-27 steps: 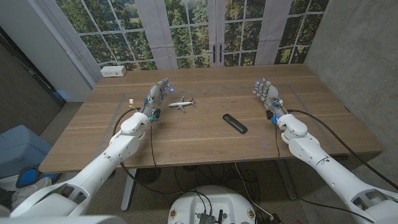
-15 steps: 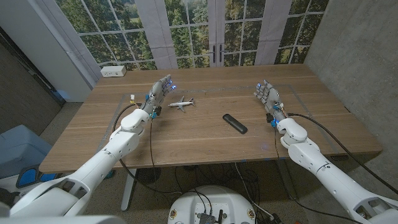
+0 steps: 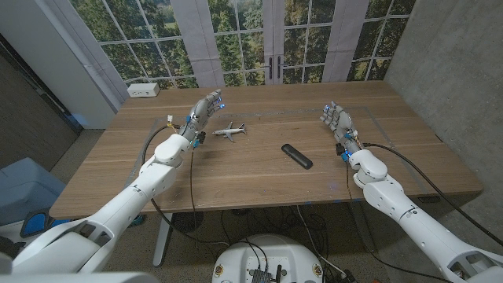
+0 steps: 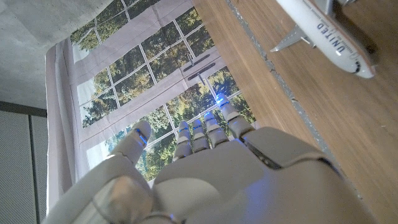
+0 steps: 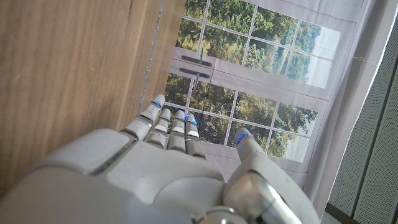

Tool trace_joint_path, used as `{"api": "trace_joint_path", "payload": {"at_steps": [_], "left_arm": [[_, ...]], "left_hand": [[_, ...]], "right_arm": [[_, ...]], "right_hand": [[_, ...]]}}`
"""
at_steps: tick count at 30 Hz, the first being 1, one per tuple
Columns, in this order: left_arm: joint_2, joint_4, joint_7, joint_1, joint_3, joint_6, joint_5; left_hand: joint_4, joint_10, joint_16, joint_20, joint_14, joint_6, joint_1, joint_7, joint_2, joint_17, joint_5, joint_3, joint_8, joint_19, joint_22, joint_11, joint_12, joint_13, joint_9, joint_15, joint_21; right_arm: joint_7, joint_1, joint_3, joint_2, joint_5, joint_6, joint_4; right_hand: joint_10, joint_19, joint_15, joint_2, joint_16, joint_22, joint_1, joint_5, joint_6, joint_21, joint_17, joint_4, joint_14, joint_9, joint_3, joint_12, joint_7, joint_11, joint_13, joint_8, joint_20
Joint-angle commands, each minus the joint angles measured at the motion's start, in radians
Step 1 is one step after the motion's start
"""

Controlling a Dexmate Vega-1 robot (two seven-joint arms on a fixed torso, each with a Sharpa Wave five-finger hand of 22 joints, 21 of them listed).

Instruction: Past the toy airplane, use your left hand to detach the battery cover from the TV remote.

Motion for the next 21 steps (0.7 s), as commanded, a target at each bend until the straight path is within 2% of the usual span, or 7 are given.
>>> {"api": "trace_joint_path", "payload": {"at_steps": [1,8,21], "left_arm": [[0.049,-0.006,0.054,-0.058,0.059,-0.030,0.222],[0.081,-0.017,0.064,-0.095,0.093,-0.039,0.337],[0.106,-0.028,0.049,-0.155,0.141,-0.079,0.475]], "left_hand": [[-0.020,0.016,0.008,0.003,0.021,0.014,0.017,-0.002,-0.002,0.001,-0.008,-0.001,0.006,0.012,0.002,0.000,0.002,0.005,0.004,-0.003,-0.007],[-0.039,0.024,0.008,0.003,0.031,0.023,0.024,-0.003,-0.005,0.001,-0.014,-0.003,0.007,0.018,0.002,-0.002,0.002,0.005,0.004,-0.003,-0.009],[-0.065,0.028,0.004,0.002,0.034,0.028,0.035,-0.005,-0.008,0.002,-0.021,-0.006,0.004,0.023,0.003,-0.006,-0.002,0.006,0.005,-0.012,-0.015]], "right_arm": [[-0.026,-0.011,-0.001,0.001,-0.019,0.007,-0.016],[-0.042,-0.019,-0.003,0.005,-0.031,0.014,-0.027],[-0.067,-0.039,0.001,0.004,-0.059,0.040,-0.052]], "right_hand": [[0.002,0.007,0.004,0.003,-0.002,0.004,0.013,0.000,0.000,-0.006,-0.002,-0.015,0.006,0.002,0.002,0.004,0.005,0.005,0.003,0.008,0.006],[0.003,0.008,0.004,0.002,-0.004,0.004,0.019,-0.002,0.001,-0.010,-0.005,-0.025,0.007,0.002,0.003,0.004,0.006,0.006,0.003,0.008,0.006],[0.004,0.011,0.003,0.003,-0.006,0.005,0.024,-0.005,0.003,-0.014,-0.009,-0.035,0.008,0.002,0.003,0.003,0.007,0.003,0.004,0.009,0.007]]}}
